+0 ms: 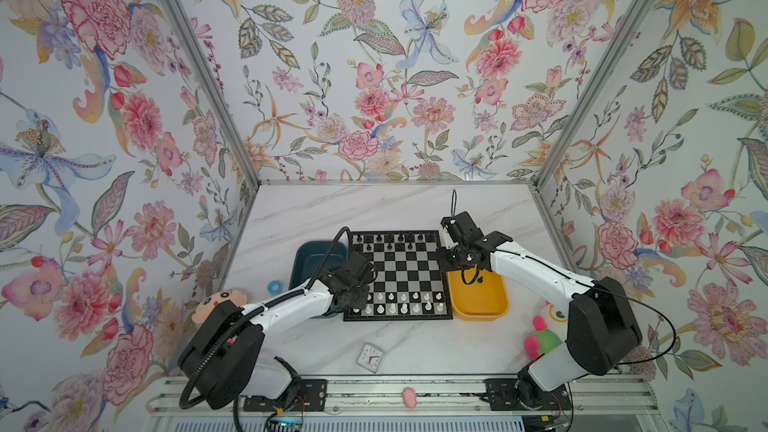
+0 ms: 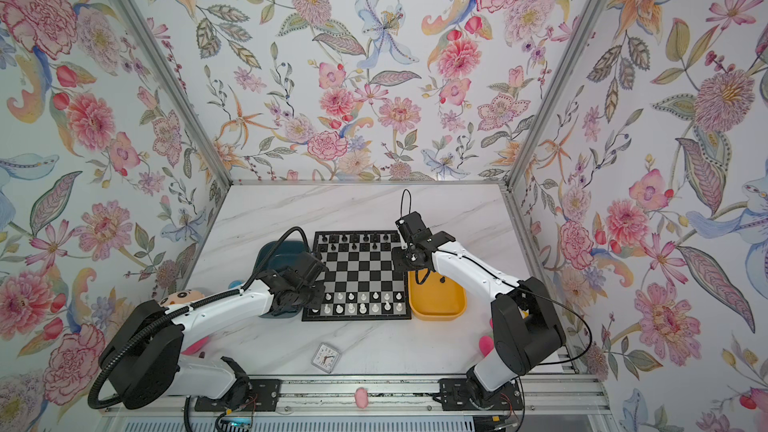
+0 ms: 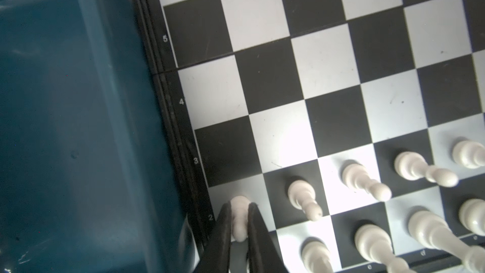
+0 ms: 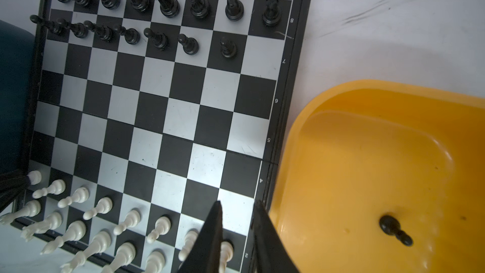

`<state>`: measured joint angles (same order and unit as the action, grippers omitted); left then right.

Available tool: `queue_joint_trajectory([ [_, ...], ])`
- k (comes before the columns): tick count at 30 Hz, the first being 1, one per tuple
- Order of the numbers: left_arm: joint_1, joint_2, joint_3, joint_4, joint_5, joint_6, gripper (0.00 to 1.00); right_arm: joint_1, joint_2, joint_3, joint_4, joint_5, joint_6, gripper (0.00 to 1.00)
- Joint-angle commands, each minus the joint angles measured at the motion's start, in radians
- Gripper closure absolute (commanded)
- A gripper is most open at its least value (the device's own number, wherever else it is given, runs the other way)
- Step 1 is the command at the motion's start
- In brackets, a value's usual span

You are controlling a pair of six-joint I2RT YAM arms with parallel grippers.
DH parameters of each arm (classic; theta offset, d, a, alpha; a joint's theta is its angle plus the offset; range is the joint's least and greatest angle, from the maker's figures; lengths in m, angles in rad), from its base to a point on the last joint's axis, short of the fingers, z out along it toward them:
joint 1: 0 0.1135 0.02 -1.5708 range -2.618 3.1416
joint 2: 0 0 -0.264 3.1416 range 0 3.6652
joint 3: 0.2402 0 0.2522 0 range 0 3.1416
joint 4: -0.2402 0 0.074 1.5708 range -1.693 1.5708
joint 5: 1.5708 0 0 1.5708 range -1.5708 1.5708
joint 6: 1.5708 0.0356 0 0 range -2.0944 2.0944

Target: Set up the chess pieces on the board

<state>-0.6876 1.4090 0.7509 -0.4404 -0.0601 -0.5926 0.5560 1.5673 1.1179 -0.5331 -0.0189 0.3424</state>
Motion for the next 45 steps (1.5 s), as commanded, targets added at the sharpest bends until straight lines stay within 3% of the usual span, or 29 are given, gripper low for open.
queue_joint_trajectory([
  [1,-0.009,0.015,-0.016,-0.008,-0.019,-0.006,0.79,0.009,0.008,0.017,0.005,0.0,0.015,0.76],
  [28,-0.002,-0.096,0.169,-0.041,-0.095,0.043,0.72,-0.014,-0.059,0.061,-0.064,0.045,-0.007,0.75],
  [38,0.095,-0.063,0.269,0.033,-0.066,0.103,0.71,-0.066,-0.07,0.088,-0.122,0.057,-0.024,0.75],
  [45,0.171,-0.058,0.263,0.096,-0.024,0.128,0.71,-0.158,-0.105,0.042,-0.174,0.074,-0.033,0.73],
])
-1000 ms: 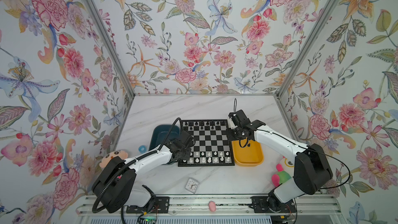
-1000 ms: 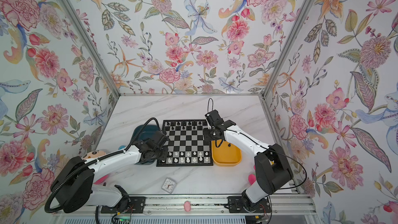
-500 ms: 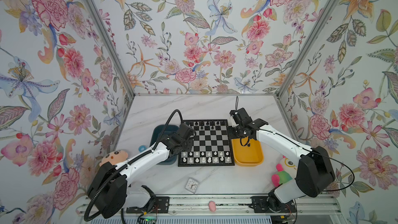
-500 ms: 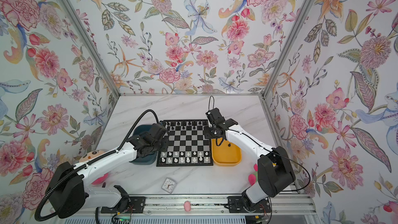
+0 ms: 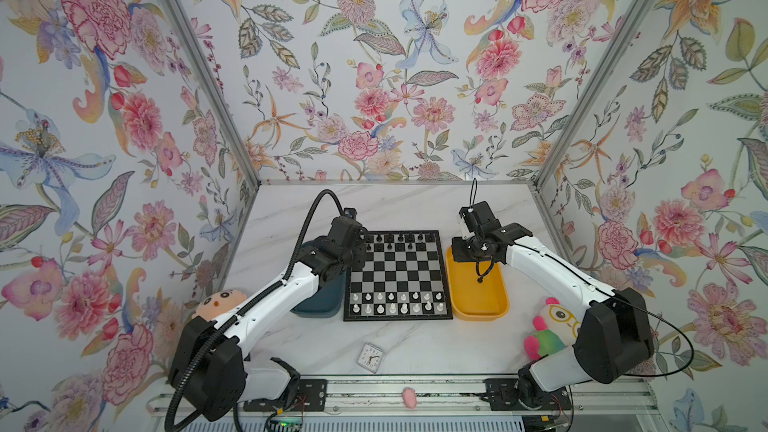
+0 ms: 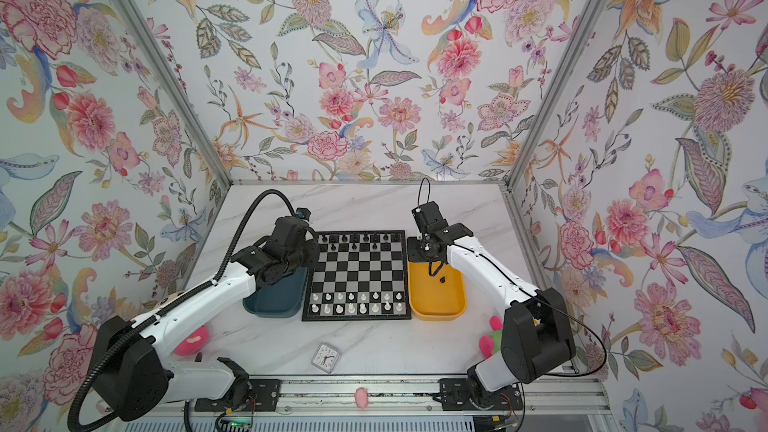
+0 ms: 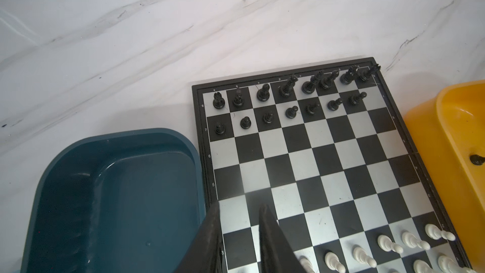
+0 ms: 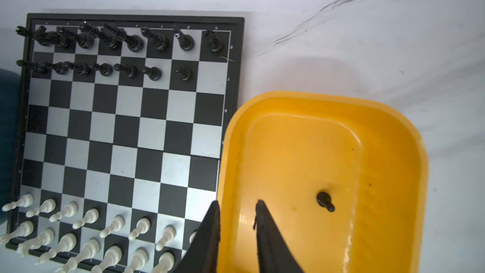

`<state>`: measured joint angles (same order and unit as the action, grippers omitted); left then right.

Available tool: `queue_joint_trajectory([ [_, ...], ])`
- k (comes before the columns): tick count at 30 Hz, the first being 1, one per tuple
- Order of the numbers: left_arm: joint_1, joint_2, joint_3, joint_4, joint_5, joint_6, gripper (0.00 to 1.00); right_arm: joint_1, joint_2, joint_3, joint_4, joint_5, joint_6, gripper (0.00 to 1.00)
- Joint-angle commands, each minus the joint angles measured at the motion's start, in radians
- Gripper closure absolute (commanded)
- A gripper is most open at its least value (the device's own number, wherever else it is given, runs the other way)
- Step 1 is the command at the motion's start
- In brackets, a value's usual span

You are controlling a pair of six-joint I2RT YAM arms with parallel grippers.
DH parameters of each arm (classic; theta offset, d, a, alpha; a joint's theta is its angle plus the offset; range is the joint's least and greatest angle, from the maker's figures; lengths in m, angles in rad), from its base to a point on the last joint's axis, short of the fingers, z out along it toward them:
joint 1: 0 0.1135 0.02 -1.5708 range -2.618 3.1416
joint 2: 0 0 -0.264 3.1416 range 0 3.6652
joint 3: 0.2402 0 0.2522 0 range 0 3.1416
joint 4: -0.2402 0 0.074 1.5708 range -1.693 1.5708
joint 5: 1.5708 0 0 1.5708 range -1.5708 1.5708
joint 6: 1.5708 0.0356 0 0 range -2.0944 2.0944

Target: Set up the chess pieces on the board

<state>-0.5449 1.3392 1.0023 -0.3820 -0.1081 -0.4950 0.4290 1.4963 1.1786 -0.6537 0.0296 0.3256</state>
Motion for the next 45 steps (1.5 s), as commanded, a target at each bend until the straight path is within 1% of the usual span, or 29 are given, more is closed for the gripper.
queue_joint_trajectory([
  [1,0.038,0.012,0.006,0.049,0.032,0.034,0.71,-0.044,-0.037,-0.028,-0.061,0.028,-0.016,0.73],
  [5,0.089,0.015,-0.004,0.081,0.069,0.051,0.7,-0.082,-0.04,-0.066,-0.071,0.032,-0.015,0.73],
  [9,0.128,0.02,-0.01,0.108,0.103,0.058,0.7,-0.095,-0.015,-0.093,-0.1,0.052,-0.014,0.74],
  [17,0.161,0.051,-0.008,0.15,0.151,0.067,0.68,-0.131,0.002,-0.155,-0.103,0.066,0.004,0.72],
  [22,0.165,0.073,-0.008,0.159,0.168,0.065,0.69,-0.153,0.035,-0.167,-0.097,0.073,-0.002,0.72],
  [26,0.169,0.08,-0.008,0.161,0.17,0.065,0.69,-0.166,0.065,-0.169,-0.068,0.053,-0.007,0.72],
  [32,0.169,0.077,-0.013,0.161,0.172,0.065,0.69,-0.17,0.112,-0.166,-0.043,0.044,-0.012,0.73],
  [45,0.171,0.083,-0.011,0.163,0.182,0.062,0.69,-0.187,0.165,-0.175,0.008,0.02,-0.013,0.75],
])
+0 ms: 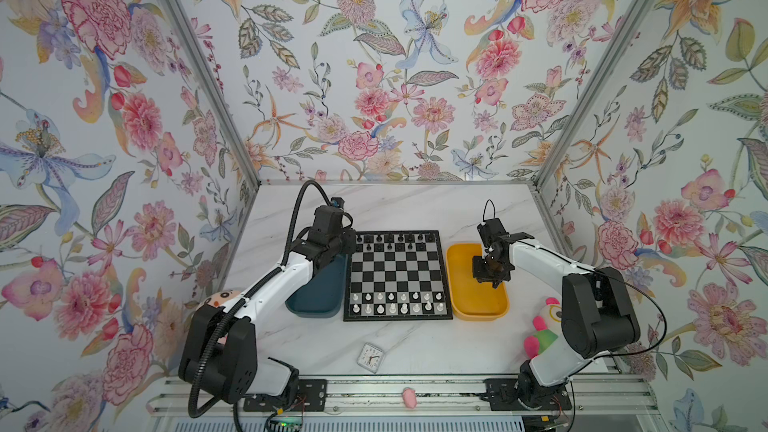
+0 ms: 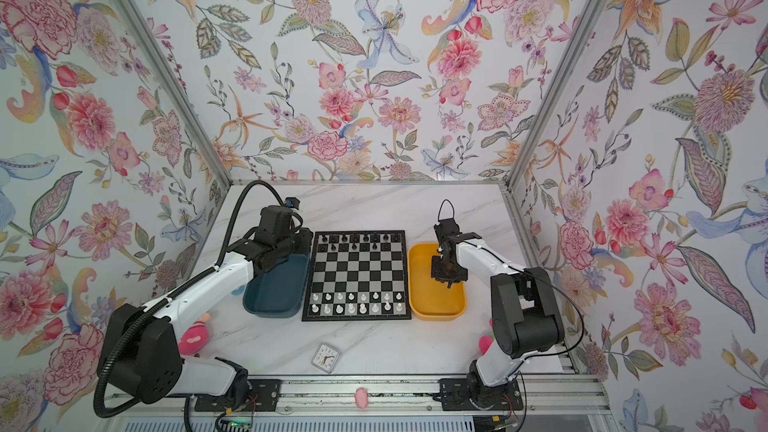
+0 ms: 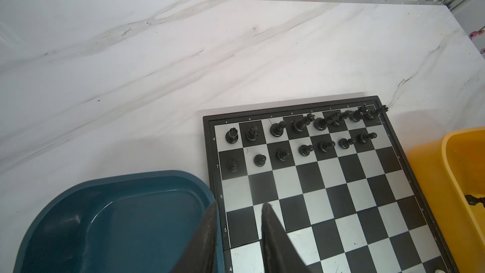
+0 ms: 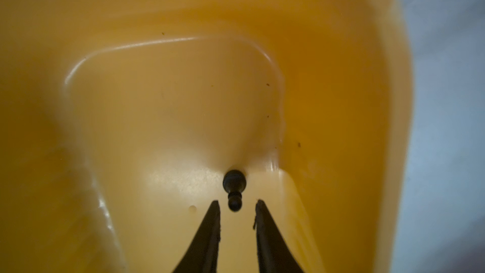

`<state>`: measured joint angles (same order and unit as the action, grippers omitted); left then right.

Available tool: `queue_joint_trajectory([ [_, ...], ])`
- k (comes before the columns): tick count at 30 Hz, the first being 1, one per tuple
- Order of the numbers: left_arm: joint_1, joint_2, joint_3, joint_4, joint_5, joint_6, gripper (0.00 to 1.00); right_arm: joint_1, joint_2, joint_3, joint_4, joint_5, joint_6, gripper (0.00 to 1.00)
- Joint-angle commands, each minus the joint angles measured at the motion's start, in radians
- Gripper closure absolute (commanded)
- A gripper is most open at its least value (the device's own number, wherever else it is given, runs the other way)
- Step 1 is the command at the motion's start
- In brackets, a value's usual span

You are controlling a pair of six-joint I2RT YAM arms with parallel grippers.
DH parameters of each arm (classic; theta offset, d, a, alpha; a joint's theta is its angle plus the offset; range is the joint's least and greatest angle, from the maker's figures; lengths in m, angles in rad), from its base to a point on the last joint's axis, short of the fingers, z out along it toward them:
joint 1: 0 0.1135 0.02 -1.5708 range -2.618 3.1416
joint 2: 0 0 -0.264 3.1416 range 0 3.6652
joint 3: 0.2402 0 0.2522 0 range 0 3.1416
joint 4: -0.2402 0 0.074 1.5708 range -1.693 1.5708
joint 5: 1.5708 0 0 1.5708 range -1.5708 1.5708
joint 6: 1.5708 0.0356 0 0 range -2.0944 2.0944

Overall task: Set up the chess pieces on the board
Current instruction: 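Lift the left gripper while the right gripper grasps the yellow-tray black pawn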

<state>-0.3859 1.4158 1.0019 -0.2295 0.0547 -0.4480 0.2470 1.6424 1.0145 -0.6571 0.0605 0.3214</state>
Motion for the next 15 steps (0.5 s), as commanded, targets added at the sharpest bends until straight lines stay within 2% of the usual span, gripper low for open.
queue_joint_trajectory([
  [1,0.012,0.007,-0.01,0.01,0.019,0.014,0.69,-0.006,0.023,-0.009,0.015,-0.014,-0.01,0.75],
  [15,0.012,0.012,-0.005,0.005,0.023,0.011,0.69,-0.014,0.046,-0.019,0.035,-0.021,-0.007,0.8],
])
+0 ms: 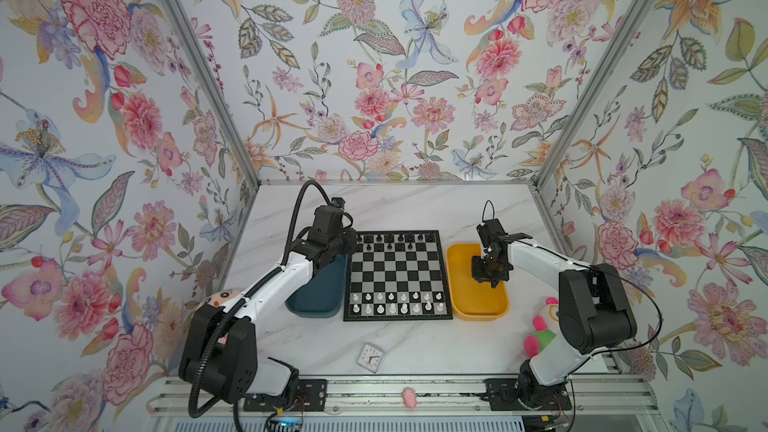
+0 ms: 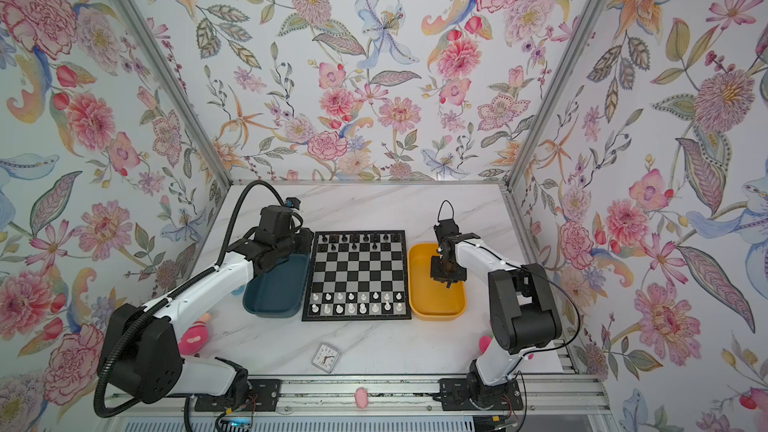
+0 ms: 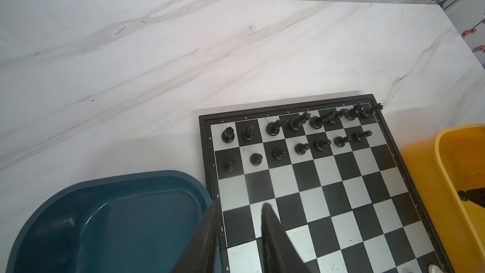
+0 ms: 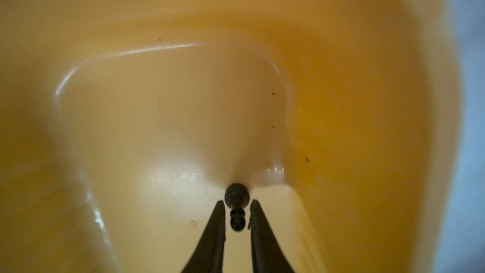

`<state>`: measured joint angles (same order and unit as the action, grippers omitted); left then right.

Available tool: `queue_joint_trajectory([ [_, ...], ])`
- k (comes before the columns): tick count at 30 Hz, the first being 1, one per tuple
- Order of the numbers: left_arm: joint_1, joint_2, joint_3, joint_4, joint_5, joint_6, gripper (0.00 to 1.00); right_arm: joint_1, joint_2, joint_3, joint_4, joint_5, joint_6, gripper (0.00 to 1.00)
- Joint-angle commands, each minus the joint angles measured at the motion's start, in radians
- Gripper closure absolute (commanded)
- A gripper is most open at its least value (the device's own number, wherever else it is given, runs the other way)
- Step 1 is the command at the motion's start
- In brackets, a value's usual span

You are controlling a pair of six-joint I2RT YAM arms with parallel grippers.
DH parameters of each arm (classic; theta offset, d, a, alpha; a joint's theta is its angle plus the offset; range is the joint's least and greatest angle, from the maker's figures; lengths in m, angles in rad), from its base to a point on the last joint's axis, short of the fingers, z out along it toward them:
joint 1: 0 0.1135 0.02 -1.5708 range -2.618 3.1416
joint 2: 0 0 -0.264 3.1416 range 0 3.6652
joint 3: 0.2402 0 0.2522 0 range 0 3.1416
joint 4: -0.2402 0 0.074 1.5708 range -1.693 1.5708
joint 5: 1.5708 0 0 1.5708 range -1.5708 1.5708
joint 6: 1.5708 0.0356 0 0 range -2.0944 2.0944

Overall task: Set up the chess pieces on the board
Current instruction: 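Lift the left gripper while the right gripper grasps the yellow-tray black pawn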

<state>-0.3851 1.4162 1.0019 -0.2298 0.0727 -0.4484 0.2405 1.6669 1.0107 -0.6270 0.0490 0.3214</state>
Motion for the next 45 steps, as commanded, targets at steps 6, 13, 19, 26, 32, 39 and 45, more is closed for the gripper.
queue_joint_trajectory([
  [6,0.012,0.013,-0.005,0.004,0.004,0.01,0.69,-0.008,0.03,-0.017,0.01,-0.014,-0.007,0.83],
  [13,0.012,0.012,-0.005,0.003,0.004,0.009,0.69,-0.009,0.031,-0.017,0.011,-0.015,-0.008,0.84],
  [19,0.012,0.01,-0.005,0.001,0.003,0.01,0.69,-0.011,0.019,-0.017,0.011,-0.018,-0.005,0.82],
  [26,0.013,0.01,-0.005,0.0,0.004,0.01,0.69,-0.011,-0.004,-0.014,0.002,-0.012,-0.002,0.79],
  [32,0.012,0.01,-0.008,0.0,0.004,0.007,0.69,-0.01,-0.009,-0.014,0.0,-0.014,0.0,0.8],
  [39,0.011,0.008,-0.008,0.0,0.004,0.007,0.69,-0.011,-0.012,-0.012,-0.001,-0.015,-0.001,0.82],
  [45,0.012,0.009,-0.008,-0.001,0.006,0.006,0.69,-0.011,-0.015,-0.013,-0.001,-0.018,0.0,0.82],
])
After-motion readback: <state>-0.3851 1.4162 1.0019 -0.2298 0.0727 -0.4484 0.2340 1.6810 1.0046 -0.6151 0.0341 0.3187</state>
